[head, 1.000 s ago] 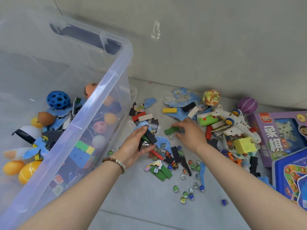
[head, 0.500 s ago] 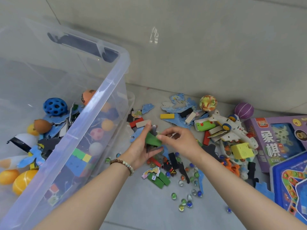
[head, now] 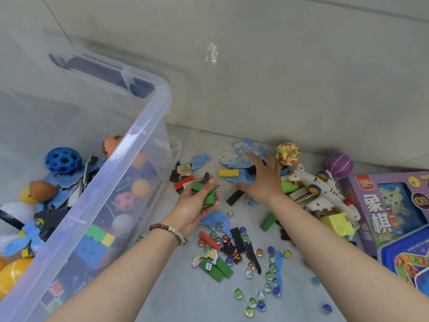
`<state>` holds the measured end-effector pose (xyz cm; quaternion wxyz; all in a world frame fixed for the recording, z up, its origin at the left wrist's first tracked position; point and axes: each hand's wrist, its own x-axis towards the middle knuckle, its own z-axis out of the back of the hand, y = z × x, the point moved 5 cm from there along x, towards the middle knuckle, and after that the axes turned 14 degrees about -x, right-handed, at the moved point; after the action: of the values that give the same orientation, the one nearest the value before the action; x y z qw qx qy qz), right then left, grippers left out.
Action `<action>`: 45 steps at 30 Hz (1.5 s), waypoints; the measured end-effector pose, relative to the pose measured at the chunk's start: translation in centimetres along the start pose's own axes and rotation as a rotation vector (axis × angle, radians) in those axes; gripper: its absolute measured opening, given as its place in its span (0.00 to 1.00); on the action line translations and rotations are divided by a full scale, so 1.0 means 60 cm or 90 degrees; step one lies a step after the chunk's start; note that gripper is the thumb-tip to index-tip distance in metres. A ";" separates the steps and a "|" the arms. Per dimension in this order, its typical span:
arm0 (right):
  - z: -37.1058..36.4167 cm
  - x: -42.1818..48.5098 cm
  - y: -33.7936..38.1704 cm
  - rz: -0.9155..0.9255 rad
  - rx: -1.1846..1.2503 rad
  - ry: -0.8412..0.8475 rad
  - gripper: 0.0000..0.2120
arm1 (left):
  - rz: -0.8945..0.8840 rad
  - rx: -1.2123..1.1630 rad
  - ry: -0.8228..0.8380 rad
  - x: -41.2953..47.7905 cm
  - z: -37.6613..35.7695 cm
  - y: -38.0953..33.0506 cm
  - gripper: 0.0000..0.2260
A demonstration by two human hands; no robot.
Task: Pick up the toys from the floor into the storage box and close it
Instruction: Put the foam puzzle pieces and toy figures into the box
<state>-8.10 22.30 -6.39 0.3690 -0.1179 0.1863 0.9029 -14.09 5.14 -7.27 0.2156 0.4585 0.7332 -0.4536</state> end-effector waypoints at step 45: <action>0.211 -0.048 0.032 0.047 0.224 0.217 0.14 | -0.176 0.321 0.121 -0.140 -0.131 -0.145 0.11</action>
<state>-8.40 24.64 6.54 0.3140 -0.1956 0.4044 0.8364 -16.74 6.46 6.85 -0.0383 0.4337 0.6699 -0.6014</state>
